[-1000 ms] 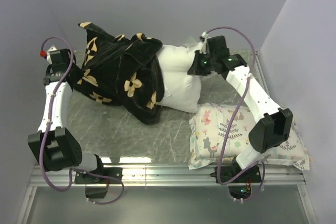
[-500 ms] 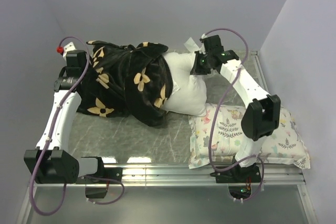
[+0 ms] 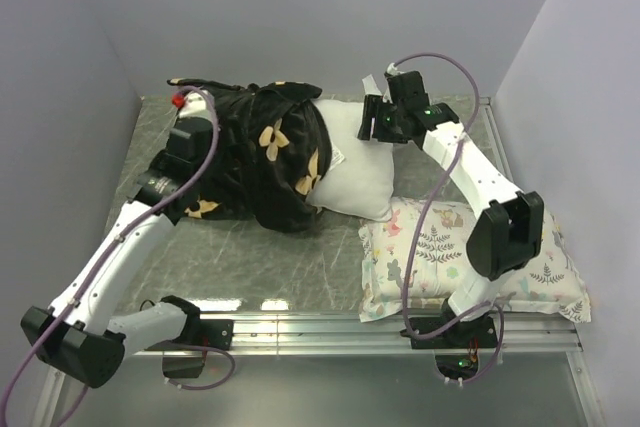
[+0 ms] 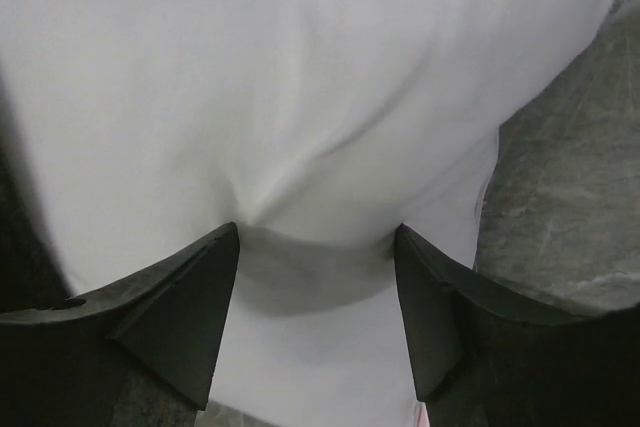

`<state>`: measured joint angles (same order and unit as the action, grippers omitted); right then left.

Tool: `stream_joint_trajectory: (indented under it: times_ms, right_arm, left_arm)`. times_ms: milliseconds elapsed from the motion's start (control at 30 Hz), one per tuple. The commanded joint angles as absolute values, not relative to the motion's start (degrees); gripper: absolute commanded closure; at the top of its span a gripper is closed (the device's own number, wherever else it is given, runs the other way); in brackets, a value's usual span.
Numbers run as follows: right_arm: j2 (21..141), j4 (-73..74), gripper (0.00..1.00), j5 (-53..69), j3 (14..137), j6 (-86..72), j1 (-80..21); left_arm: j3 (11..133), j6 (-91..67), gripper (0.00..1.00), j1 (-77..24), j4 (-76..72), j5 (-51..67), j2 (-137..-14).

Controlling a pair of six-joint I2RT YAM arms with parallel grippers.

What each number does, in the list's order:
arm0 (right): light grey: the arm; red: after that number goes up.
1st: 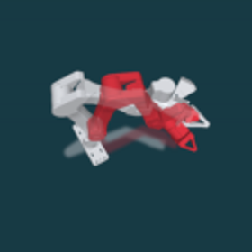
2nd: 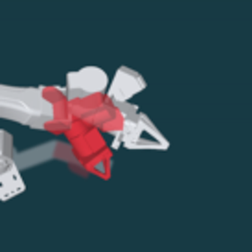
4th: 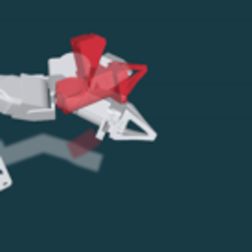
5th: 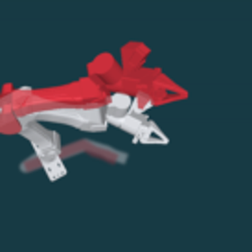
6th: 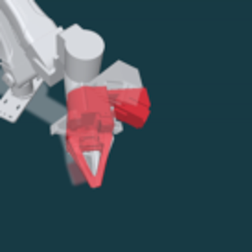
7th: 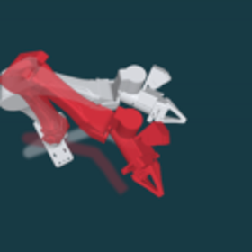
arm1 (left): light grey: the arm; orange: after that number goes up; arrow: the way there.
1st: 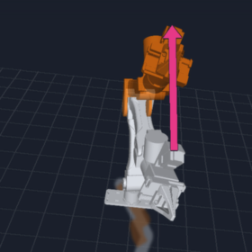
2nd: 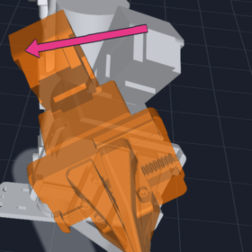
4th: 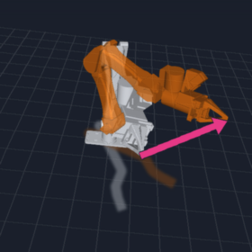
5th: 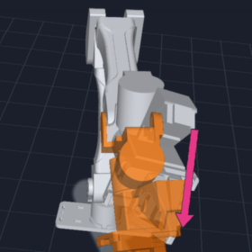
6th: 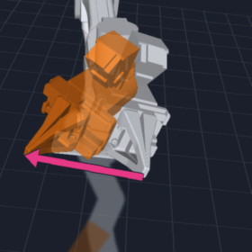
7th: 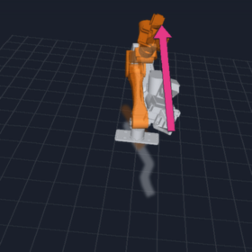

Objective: Remove the pillowcase from the pillow

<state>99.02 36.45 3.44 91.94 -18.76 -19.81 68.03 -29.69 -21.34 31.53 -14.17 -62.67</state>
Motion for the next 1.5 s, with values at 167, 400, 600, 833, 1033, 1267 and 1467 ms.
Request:
stream_joint_trajectory:
  times_ms: [167,400,600,833,1033,1267,1467]
  right_arm:
    - [86.1,32.6,0.22,0.3,85.9,-17.8,-27.8]
    - [82.8,25.1,0.19,0.2,73.0,-18.9,-31.2]
    - [87.2,20.7,0.18,0.4,69.8,-18.5,-31.8]
    - [95.0,20.6,0.3,-6.8,72.2,-18.5,-34.6]
    - [96.9,28.7,1.0,-16.5,80.0,-17.8,-34.3]
    - [92.4,40.7,1.0,-24.6,93.6,-16.7,-32.5]
    - [85.0,43.7,1.0,-20.8,94.3,-16.2,-20.8]
  left_arm:
    - [64.2,-31.1,0.01,-28.9,21.4,-12.4,-73.3]
    - [69.3,-32.4,0.46,-29.2,25.5,-26.4,-84.8]
    - [67.3,-34.3,1.0,-26.6,24.3,-25.5,-82.9]
    - [67.1,-33.5,1.0,-26.6,23.6,-22.9,-82.6]
    - [70.0,-30.4,1.0,-22.3,27.8,-25.1,-79.3]
    - [65.0,-31.1,1.0,-4.5,27.6,-19.6,-72.4]
    - [60.9,-33.9,1.0,12.8,25.8,-17.5,-69.1]
